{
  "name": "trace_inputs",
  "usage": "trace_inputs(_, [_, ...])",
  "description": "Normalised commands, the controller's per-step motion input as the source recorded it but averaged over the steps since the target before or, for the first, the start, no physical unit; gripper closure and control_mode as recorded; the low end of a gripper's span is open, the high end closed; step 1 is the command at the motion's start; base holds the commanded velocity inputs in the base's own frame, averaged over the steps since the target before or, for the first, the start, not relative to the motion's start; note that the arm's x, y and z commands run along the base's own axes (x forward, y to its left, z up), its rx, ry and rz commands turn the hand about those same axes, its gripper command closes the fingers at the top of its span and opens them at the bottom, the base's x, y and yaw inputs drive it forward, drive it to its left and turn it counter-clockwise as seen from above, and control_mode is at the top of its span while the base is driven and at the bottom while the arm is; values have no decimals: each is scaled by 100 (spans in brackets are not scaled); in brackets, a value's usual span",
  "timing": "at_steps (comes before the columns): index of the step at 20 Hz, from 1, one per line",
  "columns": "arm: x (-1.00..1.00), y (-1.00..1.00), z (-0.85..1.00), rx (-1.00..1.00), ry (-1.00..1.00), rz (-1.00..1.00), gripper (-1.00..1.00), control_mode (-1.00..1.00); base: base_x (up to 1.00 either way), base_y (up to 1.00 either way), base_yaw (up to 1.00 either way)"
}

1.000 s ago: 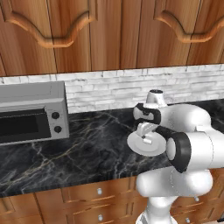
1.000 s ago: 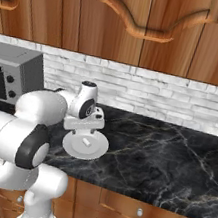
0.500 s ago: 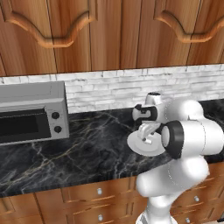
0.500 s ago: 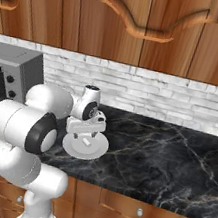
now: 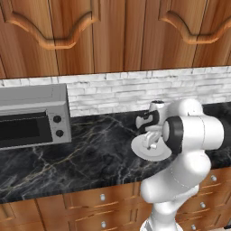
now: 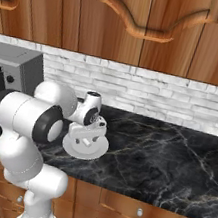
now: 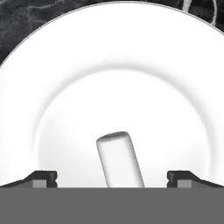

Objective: Pick up the marshmallow and place it in the cup of hot chocolate on the dining counter.

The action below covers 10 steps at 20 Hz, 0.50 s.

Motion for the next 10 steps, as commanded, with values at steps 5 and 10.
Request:
trace_inputs(5, [23, -5, -23, 0, 0, 2, -100, -100, 0, 0, 0])
trace_inputs(10, [2, 0, -33, 0, 0, 3, -100, -100, 0, 0, 0])
